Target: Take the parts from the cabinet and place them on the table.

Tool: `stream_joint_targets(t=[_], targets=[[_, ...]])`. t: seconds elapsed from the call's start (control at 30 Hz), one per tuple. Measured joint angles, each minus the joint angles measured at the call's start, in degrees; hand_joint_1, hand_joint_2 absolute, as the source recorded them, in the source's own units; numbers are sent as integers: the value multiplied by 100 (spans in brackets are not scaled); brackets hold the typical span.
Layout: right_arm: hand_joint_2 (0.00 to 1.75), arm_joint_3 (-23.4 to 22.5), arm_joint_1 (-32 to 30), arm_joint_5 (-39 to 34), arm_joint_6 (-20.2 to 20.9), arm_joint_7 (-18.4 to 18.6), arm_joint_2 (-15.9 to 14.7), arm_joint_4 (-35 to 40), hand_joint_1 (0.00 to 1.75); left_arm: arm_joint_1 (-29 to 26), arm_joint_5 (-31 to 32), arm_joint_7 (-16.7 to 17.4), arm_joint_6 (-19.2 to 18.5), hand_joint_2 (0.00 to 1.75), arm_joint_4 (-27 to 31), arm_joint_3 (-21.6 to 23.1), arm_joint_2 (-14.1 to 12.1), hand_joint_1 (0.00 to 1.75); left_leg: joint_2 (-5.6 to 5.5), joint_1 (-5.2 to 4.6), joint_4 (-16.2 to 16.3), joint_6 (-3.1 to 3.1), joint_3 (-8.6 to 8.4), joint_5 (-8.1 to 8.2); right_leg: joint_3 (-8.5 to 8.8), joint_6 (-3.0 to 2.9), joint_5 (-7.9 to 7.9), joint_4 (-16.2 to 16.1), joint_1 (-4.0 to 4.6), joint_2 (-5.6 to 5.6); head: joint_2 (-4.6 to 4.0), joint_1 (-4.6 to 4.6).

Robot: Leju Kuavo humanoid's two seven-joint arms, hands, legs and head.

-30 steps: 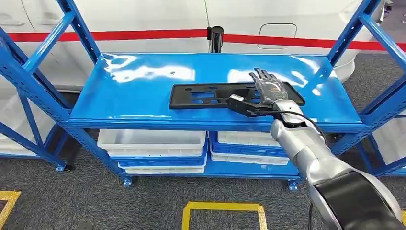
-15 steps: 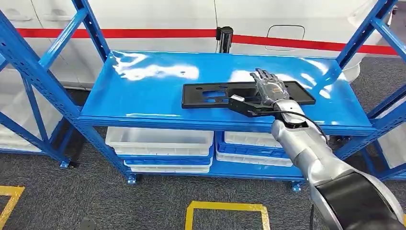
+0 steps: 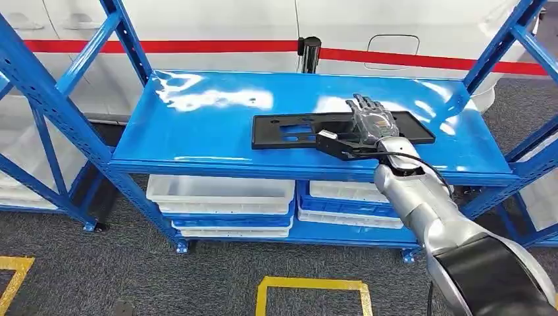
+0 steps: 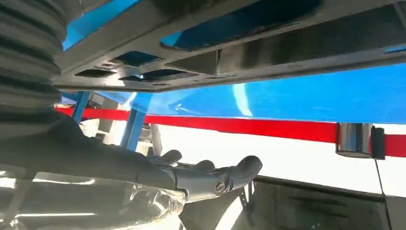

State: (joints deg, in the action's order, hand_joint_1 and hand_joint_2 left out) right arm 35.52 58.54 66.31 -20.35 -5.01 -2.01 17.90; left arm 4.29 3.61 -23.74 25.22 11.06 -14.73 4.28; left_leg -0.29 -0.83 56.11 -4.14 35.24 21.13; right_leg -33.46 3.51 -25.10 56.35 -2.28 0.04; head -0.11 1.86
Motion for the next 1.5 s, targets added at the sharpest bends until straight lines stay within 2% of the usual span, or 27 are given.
stream_joint_targets(t=[0.1,0.13,0.17,0.23,0.3,0.37,0.43,0.5,0.53,0.6,0.67,0.73,0.8,0.83,0.97,1.0,1.03,1.1,1.13,1.17,1.2,1.23,1.3,1.33,1.37,1.47,1.5], targets=[[175,0,-25,7,7,0,-13,-4,0,10,0,-2,-20,175,0,0,0,0,4,-7,1,-38,14,0,-657,-141,-582,1359,18,4,0,-11],[175,0,-48,9,11,0,-29,-7,0,8,0,-2,-28,175,0,0,0,0,-1,-15,2,-38,19,0,-856,-140,-695,1729,35,4,0,-13],[175,0,-70,13,11,0,-39,-7,0,6,0,-2,-37,175,0,0,0,0,-10,-22,3,-37,20,-1,-921,-115,-691,1827,65,4,0,-9],[175,0,-77,22,11,0,-53,-7,0,7,0,-2,-41,175,0,0,7,0,-31,-32,9,-29,15,-2,-574,-57,-372,1119,108,3,0,-11],[175,0,-51,33,11,0,-57,-4,0,8,0,-2,-44,175,0,0,9,0,-32,-36,43,5,18,10,9,-58,-10,-3,118,-10,0,-13],[175,0,-46,46,13,0,-46,-4,0,8,0,-28,-55,175,0,0,7,0,-26,-67,70,83,32,35,43,-210,68,-83,155,2,0,4],[175,0,-44,48,15,0,-48,-4,0,5,-4,-35,-57,175,0,0,9,0,-28,-44,62,142,41,17,41,-280,82,-76,176,2,0,2],[175,0,-39,50,15,0,-48,-4,0,0,-4,-37,-59,175,0,0,13,0,-24,-7,187,235,94,111,74,-347,124,-112,89,10,0,0],[175,0,-35,50,15,0,-39,-4,0,0,-4,-37,-59,175,0,0,13,0,-12,17,441,295,197,301,79,-391,123,-111,85,9,0,20],[175,0,-39,53,15,0,-26,-4,0,2,-4,-37,-57,175,0,0,-2,0,-4,84,1415,407,646,785,77,-395,119,-108,87,17,0,22],[175,0,-59,55,15,0,-26,-4,0,-2,-4,-37,-55,175,0,0,0,0,6,141,1956,456,929,912,77,-394,117,-104,87,18,0,17],[175,0,-62,59,19,0,-26,-4,0,0,-2,-48,-48,175,0,0,-2,0,10,178,1424,464,695,532,88,-392,112,-103,86,28,0,19],[175,0,-45,61,20,0,-18,-2,0,1,0,-52,-13,175,0,0,-4,0,8,185,289,414,117,14,114,-372,97,-106,85,38,0,22],[175,0,-34,61,20,0,-18,-4,0,12,0,-52,-7,175,0,0,-11,0,7,158,89,381,5,93,108,-362,93,-108,110,40,0,13],[175,0,-21,72,72,0,-11,-2,0,13,-2,-52,2,175,0,-2,-13,0,5,95,53,232,11,80,110,-234,95,-164,131,36,0,28],[175,-4,-20,72,74,0,-24,7,0,9,-2,-52,2,175,0,-2,-5,0,21,159,-60,167,-63,20,49,-217,49,-100,153,22,0,13],[175,-9,-2,74,76,0,-33,7,0,14,-2,-55,2,175,0,-2,4,0,21,133,-82,132,-83,5,-37,-239,-58,101,148,19,0,-5],[175,-9,-6,90,101,0,-33,2,0,23,-4,-55,2,175,0,-2,7,0,20,128,-79,112,-80,7,-505,-313,-454,1033,146,20,0,-2],[175,-9,-33,94,105,0,-37,0,0,21,-7,-55,2,175,0,-2,9,0,14,122,-75,107,-71,9,-807,-315,-634,1590,146,20,0,-2],[175,-9,-54,94,105,0,-41,-4,0,17,-7,-55,2,175,0,-4,9,0,3,121,-73,107,-68,10,-951,-284,-664,1829,146,20,0,-5],[175,-9,-67,96,105,0,-48,-7,0,15,-7,-55,4,175,0,-4,9,0,-6,121,-72,110,-70,11,-951,-235,-595,1769,144,20,0,0],[175,-9,-66,96,105,0,-50,-4,0,16,-7,-55,4,175,0,-4,9,0,-15,121,-67,115,-70,14,-790,-175,-423,1426,139,19,0,-5],[175,-9,-40,98,105,0,-48,-4,0,17,-7,-48,7,175,0,-4,15,0,-22,122,-31,153,-73,40,-239,-87,-4,312,108,2,0,-5],[175,-9,-20,98,105,0,-46,-4,0,17,-7,-46,9,175,0,-4,15,0,-25,98,-3,185,-55,59,-45,-105,75,-64,104,-25,0,-11],[175,-11,-16,94,105,0,-31,-4,0,18,-7,-44,11,175,0,-4,15,0,-25,55,63,229,-29,104,-22,-172,135,-86,116,-10,0,12],[175,-48,-26,57,109,-7,-28,-4,0,12,-7,-37,13,175,0,-4,15,0,-20,96,26,308,-41,90,-32,-278,153,-88,134,-9,0,22],[175,-57,-18,57,116,-31,-22,-4,0,7,-7,-44,13,175,0,-4,17,0,-16,102,52,211,-29,115,-26,-278,171,-100,104,-5,0,24]])
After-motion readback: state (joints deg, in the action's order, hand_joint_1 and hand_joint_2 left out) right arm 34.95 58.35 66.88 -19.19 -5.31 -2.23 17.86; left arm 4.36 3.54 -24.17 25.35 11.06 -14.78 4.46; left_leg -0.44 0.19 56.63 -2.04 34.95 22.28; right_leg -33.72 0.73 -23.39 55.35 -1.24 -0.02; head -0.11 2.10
